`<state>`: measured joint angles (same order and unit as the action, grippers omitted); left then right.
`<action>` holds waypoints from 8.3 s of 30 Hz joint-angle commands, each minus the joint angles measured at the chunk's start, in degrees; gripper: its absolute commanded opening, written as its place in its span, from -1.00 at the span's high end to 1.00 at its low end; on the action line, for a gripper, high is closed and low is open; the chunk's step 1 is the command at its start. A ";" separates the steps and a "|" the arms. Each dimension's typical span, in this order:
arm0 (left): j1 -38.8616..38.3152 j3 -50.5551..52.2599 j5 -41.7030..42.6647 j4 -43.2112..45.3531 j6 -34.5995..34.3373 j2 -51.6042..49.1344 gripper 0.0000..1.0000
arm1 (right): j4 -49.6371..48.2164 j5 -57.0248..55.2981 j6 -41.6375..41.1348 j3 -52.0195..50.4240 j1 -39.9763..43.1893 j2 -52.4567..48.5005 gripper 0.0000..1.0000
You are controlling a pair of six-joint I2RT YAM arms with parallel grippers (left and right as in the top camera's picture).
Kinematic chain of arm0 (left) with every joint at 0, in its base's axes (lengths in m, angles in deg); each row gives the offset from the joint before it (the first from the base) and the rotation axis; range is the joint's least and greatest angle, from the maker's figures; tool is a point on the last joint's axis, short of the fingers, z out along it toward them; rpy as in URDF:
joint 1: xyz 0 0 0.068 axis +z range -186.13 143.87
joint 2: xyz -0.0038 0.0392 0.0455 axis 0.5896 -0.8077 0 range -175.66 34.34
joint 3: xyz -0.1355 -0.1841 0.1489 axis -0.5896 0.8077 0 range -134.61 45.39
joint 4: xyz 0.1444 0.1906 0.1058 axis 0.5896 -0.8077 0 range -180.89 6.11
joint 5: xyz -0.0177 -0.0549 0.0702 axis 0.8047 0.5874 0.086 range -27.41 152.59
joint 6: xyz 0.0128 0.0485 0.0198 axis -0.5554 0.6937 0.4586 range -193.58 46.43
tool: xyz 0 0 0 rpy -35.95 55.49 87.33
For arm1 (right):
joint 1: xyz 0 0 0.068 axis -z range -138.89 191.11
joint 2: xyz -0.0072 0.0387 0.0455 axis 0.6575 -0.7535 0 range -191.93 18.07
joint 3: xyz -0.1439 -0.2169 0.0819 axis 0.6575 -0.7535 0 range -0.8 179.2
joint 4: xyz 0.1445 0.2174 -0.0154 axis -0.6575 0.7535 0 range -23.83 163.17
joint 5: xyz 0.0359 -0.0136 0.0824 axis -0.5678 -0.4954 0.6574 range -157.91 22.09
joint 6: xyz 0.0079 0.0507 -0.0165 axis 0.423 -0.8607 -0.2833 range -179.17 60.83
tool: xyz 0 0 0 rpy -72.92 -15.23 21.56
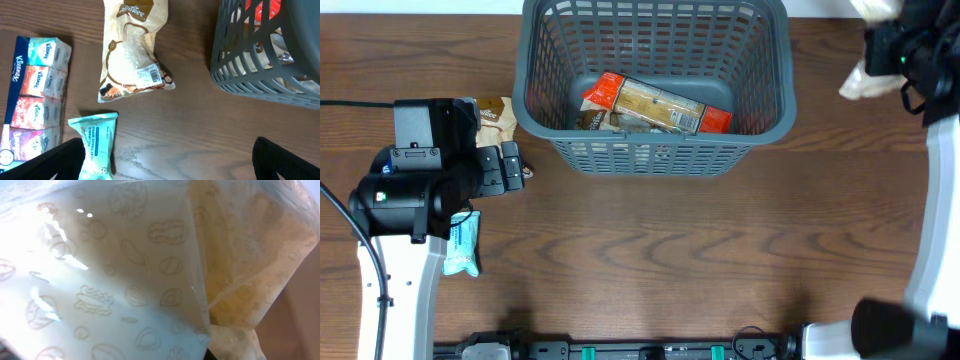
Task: Pack container
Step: 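Grasp the white crumpled bag with the right gripper and lift it, then drop the white bag into the basket and withdraw the right gripper, then move the left gripper to the beige snack bag on the left, then grasp the beige snack bag with the left gripper and lift it, then release the snack bag into the basket with the left gripper, then move the left gripper toward the teal wet-wipe pack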
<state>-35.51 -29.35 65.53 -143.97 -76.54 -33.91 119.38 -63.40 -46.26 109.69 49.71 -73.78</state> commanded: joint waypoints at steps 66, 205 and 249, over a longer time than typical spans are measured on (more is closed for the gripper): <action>10.51 -47.23 -3.21 -17.27 -1.99 -27.69 -0.97 | 11.78 -0.02 -0.02 11.67 0.98 -3.10 -0.98; -22.99 -33.22 15.47 16.94 52.02 -41.44 0.89 | 19.87 -1.46 0.00 11.58 1.51 -19.17 -0.98; 5.68 -29.42 -18.27 -18.08 0.72 -1.88 -0.98 | 20.76 -1.27 0.00 11.58 1.49 -19.17 -0.99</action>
<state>-31.42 -62.47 47.74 -161.65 -67.60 -42.12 140.10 -64.76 -46.78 121.26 50.43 -92.51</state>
